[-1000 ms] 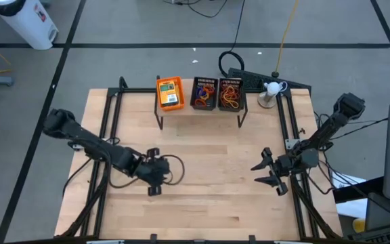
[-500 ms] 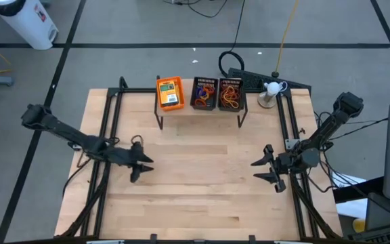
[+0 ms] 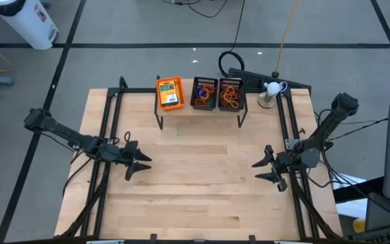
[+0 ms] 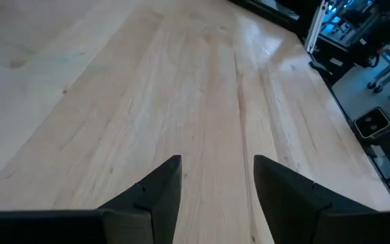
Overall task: Pick & Place Office Desk Supplies
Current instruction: Return to Home Position
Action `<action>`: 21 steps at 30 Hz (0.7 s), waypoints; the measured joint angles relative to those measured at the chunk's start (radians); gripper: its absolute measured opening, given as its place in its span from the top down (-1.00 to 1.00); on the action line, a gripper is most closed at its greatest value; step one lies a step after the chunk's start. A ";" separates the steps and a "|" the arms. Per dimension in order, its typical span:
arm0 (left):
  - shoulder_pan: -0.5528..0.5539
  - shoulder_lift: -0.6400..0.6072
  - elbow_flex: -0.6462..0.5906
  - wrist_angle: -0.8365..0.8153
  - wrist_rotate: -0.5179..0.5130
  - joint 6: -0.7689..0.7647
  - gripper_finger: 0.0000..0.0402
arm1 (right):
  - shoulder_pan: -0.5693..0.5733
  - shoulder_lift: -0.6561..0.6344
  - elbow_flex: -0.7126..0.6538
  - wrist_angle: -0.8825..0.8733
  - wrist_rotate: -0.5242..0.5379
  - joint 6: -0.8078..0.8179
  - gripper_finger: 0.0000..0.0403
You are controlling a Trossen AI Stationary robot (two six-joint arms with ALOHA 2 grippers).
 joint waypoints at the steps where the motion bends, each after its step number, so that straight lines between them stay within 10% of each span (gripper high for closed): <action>1: 0.000 0.000 0.000 -0.001 0.000 0.000 0.08 | 0.000 -0.027 0.000 -0.059 0.013 0.027 0.08; 10: 0.000 0.001 -0.001 0.043 0.000 -0.055 0.08 | 0.000 -0.315 0.002 -0.600 0.082 0.363 0.18; 21: -0.009 0.002 -0.001 0.145 -0.012 0.146 0.08 | -0.002 -0.418 0.001 -0.617 0.086 0.104 0.34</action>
